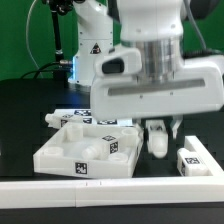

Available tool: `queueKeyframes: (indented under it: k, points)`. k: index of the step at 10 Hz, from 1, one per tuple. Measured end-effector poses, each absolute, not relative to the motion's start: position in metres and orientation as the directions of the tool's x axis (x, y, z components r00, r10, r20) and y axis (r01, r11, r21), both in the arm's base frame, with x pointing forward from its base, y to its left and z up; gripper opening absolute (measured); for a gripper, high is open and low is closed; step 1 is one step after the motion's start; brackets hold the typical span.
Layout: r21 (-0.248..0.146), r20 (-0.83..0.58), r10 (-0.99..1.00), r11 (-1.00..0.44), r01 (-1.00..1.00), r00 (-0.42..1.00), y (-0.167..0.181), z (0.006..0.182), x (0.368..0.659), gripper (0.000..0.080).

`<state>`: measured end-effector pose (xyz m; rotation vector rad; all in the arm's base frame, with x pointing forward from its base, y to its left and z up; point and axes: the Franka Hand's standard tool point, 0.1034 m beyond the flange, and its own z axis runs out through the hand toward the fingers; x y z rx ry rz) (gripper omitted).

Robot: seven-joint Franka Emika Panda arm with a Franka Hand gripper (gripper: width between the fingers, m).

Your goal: Assemble one leg

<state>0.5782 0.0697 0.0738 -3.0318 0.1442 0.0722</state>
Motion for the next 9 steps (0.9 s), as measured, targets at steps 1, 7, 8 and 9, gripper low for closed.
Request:
queueKeyframes:
  k: [1, 7, 8, 9]
  points:
    - [-0.099, -0.053, -0.095, -0.99, -0.1, 0.994, 0.072, 0.082, 0.563, 0.0285]
    - [-0.09, -0.05, -0.124, -0.988, -0.128, 0.991, 0.084, 0.078, 0.544, 0.0285]
    - [-0.093, 0.011, -0.018, -0.996, -0.017, 1.0, 0.083, 0.071, 0.538, 0.0285]
    - [-0.09, 0.003, 0.037, -0.995, 0.037, 0.999, 0.073, 0.07, 0.517, 0.0285]
